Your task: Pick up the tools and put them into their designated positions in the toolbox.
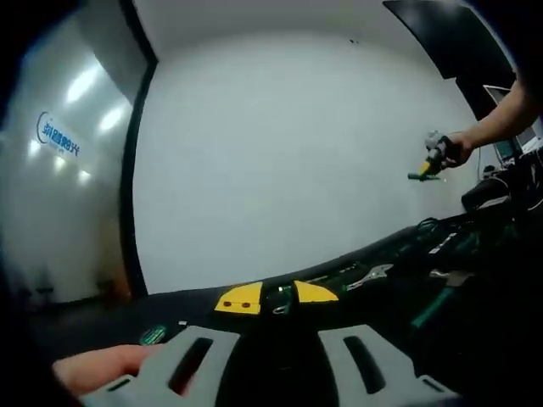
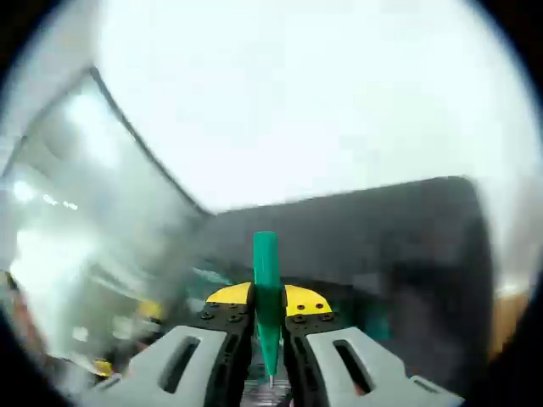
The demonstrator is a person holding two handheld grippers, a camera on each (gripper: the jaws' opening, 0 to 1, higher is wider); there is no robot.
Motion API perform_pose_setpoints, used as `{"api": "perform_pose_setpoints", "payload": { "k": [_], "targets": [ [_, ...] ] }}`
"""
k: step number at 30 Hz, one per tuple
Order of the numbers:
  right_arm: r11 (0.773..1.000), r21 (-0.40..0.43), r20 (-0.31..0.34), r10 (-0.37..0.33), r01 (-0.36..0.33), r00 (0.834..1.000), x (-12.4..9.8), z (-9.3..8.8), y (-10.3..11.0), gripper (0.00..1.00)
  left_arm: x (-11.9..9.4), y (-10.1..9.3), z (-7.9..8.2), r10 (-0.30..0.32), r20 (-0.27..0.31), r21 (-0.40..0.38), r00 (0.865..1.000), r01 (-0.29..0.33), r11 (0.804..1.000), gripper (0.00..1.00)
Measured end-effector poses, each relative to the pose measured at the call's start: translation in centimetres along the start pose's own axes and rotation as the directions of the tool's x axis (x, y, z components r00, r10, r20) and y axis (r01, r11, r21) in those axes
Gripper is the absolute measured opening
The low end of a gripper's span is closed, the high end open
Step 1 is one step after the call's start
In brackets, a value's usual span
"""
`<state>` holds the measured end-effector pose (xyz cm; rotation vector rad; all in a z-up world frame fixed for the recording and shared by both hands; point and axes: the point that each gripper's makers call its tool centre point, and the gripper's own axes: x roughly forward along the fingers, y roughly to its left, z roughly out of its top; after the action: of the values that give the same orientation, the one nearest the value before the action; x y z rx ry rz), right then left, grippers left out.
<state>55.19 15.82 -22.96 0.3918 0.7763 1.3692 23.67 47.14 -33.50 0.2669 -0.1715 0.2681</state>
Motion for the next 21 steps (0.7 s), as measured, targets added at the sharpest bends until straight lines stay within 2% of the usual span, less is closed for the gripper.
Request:
{"api": "perform_pose_setpoints", "payload": {
  "k": [1, 2, 3, 4, 5, 6, 7, 8, 10, 12, 13, 14, 15, 16, 17, 18, 19, 20, 21],
  "targets": [
    [0.997, -0.035, -0.076, 0.072, -0.075, 0.994, 1.1, -2.0, 2.9, 0.1, 0.0, 0.0, 0.0, 0.0, 0.0, 0.0, 1.0, 0.0, 1.0, 0.09],
    [0.99, -0.076, -0.142, 0.103, -0.115, 0.984, 2.5, -5.2, 5.3, 0.1, 0.0, 0.1, 0.0, -0.001, -0.001, -0.002, 1.0, 0.001, 1.0, 0.09],
    [0.98, -0.116, -0.2, 0.134, -0.16, 0.971, 3.4, -7.2, 7.1, 0.1, 0.0, 0.0, 0.0, -0.001, -0.002, -0.002, 1.0, 0.001, 1.0, 0.09],
    [0.951, -0.202, -0.262, 0.179, -0.236, 0.948, 4.5, -9.9, 9.3, 0.1, 0.0, 0.0, 0.0, -0.002, -0.003, -0.001, 1.0, 0.002, 1.0, 0.09],
    [0.92, -0.249, -0.321, 0.216, -0.302, 0.922, 5.2, -12.2, 10.8, 0.1, 0.0, -0.1, 0.0, -0.005, -0.006, 0.0, 1.0, 0.005, 1.0, 0.09],
    [0.882, -0.255, -0.414, 0.27, -0.396, 0.869, 5.4, -15.6, 13.0, 0.1, 0.0, -0.1, -0.1, -0.005, -0.012, 0.003, 1.0, 0.005, 1.0, 0.09],
    [0.872, -0.229, -0.472, 0.289, -0.432, 0.833, 5.4, -16.3, 12.9, 0.1, 0.1, -0.2, -0.2, -0.003, -0.017, 0.008, 1.0, 0.003, 1.0, 0.09],
    [0.883, -0.189, -0.546, 0.269, -0.429, 0.794, 5.8, -18.9, 13.2, 0.1, 0.0, -0.2, -0.3, -0.003, -0.021, 0.013, 1.0, 0.003, 1.0, 0.09],
    [0.899, -0.198, -0.65, 0.178, -0.39, 0.739, 6.1, -22.2, 11.8, 0.1, 0.0, -0.4, -0.3, -0.005, -0.023, 0.02, 1.0, 0.006, 1.0, 0.09],
    [0.886, -0.266, -0.729, 0.073, -0.38, 0.68, 6.1, -24.9, 9.7, 0.1, 0.1, -0.2, -0.4, -0.007, -0.026, 0.023, 1.0, 0.008, 1.0, 0.09],
    [0.883, -0.274, -0.753, 0.049, -0.38, 0.656, 6.0, -25.8, 9.1, 0.1, 0.2, -0.1, -0.5, -0.008, -0.028, 0.022, 1.0, 0.008, 1.0, 0.09],
    [0.877, -0.267, -0.784, 0.044, -0.399, 0.62, 5.5, -26.7, 8.9, 0.1, 0.2, 0.0, -0.5, -0.008, -0.03, 0.022, 1.0, 0.009, 1.0, 0.09],
    [0.854, -0.27, -0.819, 0.039, -0.444, 0.573, 4.8, -27.9, 8.9, 0.1, 0.2, 0.1, -0.6, -0.008, -0.034, 0.019, 0.999, 0.008, 1.0, 0.09],
    [0.842, -0.287, -0.822, 0.028, -0.456, 0.568, 4.8, -28.2, 8.6, 0.1, 0.1, 0.0, -0.5, -0.008, -0.035, 0.017, 0.999, 0.009, 1.0, 0.09],
    [0.829, -0.328, -0.82, -0.011, -0.453, 0.572, 4.9, -27.8, 7.7, 0.11, 0.1, 0.1, -0.4, -0.008, -0.027, 0.01, 1.0, 0.008, 1.0, 0.09],
    [0.816, -0.356, -0.822, -0.043, -0.455, 0.567, 4.9, -27.7, 7.1, 0.11, 0.1, 0.1, -0.3, -0.009, -0.023, 0.006, 1.0, 0.009, 1.0, 0.09],
    [0.822, -0.376, -0.816, -0.074, -0.428, 0.574, 5.0, -27.5, 6.6, 0.11, 0.2, 0.1, -0.4, -0.008, -0.023, 0.0, 1.0, 0.008, 1.0, 0.09],
    [0.852, -0.363, -0.812, -0.089, -0.379, 0.578, 5.1, -27.4, 6.2, 0.11, 0.2, 0.2, -0.4, -0.008, -0.024, -0.003, 1.0, 0.008, 1.0, 0.09],
    [0.893, -0.345, -0.812, -0.13, -0.289, 0.569, 5.1, -27.3, 5.5, 0.11, 0.3, 0.3, -0.4, -0.008, -0.024, -0.006, 1.0, 0.008, 1.0, 0.09]
  ]
}}
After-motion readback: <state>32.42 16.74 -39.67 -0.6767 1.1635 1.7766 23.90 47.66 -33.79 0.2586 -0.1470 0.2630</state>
